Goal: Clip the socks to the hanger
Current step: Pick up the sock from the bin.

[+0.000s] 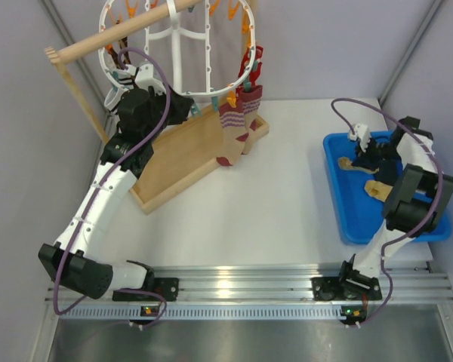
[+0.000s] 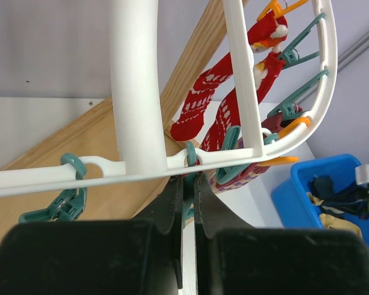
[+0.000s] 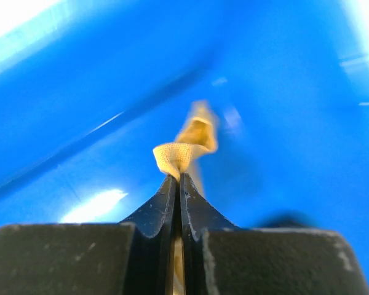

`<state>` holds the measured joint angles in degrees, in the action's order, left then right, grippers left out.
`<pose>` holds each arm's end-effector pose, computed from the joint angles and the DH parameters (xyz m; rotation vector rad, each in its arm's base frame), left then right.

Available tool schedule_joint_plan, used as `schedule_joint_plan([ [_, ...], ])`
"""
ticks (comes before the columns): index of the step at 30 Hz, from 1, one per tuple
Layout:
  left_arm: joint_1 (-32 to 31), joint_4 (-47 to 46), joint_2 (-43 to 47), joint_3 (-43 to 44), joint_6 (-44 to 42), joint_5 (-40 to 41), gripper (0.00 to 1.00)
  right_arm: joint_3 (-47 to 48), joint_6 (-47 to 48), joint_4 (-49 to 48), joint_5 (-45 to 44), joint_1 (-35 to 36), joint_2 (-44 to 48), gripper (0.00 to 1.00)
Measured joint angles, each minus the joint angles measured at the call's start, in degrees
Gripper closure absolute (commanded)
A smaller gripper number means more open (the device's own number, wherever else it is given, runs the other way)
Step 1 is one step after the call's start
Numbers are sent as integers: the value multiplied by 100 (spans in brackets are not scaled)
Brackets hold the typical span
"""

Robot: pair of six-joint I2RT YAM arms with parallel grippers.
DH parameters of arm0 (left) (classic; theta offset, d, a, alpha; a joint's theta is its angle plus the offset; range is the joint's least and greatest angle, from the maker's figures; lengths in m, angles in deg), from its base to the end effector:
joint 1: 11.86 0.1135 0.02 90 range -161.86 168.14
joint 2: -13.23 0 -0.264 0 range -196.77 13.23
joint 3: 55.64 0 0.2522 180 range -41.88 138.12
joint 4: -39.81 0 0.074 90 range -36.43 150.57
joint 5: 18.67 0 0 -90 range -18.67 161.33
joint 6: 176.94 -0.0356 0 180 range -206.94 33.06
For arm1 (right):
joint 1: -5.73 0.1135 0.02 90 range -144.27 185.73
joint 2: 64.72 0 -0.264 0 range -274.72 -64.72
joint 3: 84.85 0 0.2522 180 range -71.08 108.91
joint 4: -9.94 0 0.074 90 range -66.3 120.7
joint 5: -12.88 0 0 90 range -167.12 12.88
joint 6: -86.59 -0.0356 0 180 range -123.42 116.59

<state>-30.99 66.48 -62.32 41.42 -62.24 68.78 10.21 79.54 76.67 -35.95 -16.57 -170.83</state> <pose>0.2809 -0.0991 0.4518 -0.0480 1.6970 -0.6139 0.3439 -0.1157 0.2203 -1.3084 2.0438 0.3465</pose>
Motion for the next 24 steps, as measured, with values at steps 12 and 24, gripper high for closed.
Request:
schedule_joint_plan([
  [12, 31, -39, -39, 2, 57, -138, 100, 479, -2721, -752, 1403, 728, 1860, 100],
  [24, 48, -94, -90, 4, 114, -254, 100, -529, -7696, -4131, 1023, 3740, 2608, 100],
])
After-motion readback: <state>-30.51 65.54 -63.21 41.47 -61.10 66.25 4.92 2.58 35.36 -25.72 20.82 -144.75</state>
